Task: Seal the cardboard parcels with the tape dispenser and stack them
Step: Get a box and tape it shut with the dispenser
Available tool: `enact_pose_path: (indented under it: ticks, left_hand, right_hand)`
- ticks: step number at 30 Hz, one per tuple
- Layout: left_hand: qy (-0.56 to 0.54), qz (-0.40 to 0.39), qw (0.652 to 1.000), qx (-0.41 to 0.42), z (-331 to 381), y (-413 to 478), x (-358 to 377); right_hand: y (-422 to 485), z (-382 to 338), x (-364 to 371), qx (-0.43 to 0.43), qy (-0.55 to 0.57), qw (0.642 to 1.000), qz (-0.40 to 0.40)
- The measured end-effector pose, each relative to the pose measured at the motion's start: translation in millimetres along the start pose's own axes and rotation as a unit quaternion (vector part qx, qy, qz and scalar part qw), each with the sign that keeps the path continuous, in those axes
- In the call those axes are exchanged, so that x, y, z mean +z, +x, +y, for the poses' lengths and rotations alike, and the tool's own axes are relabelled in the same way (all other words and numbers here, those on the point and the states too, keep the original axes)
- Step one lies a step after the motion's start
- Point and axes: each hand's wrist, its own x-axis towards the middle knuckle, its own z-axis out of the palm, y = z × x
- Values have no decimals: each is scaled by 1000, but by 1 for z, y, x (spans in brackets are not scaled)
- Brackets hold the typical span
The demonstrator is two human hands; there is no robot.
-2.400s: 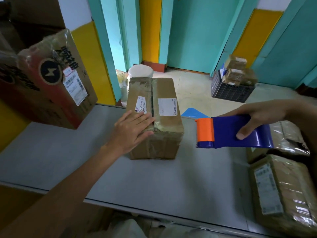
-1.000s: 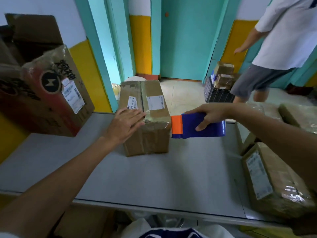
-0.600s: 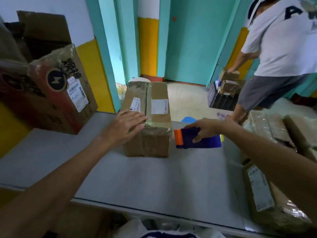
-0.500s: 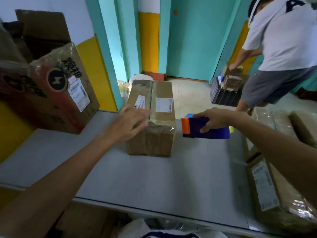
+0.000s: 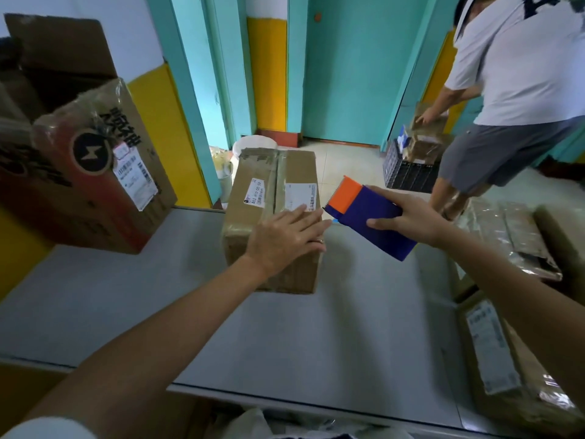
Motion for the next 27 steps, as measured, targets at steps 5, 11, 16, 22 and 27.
enact_pose_path:
  ticks: [5,11,16,22,27]
  left_hand:
    - [-36,66,997,-34,1,-5,-12]
    - [-299,286,768,-490,-6,-54,-17]
    - [-566,210,452,-656,8,-38,-20]
    - [-362,104,694,-613,-50,-62,-25]
    - [-205,84,831,-510,-25,-25,-54]
  right_hand:
    - [-9,3,-3,1,4,1000,12]
    - [-15,0,-5,0,24,999,25]
    - [-14,-10,11,-3,30,999,38]
    - [-25,-12,0,3,32,998,50]
    - [-22,-19,-12,-5,18,997,73]
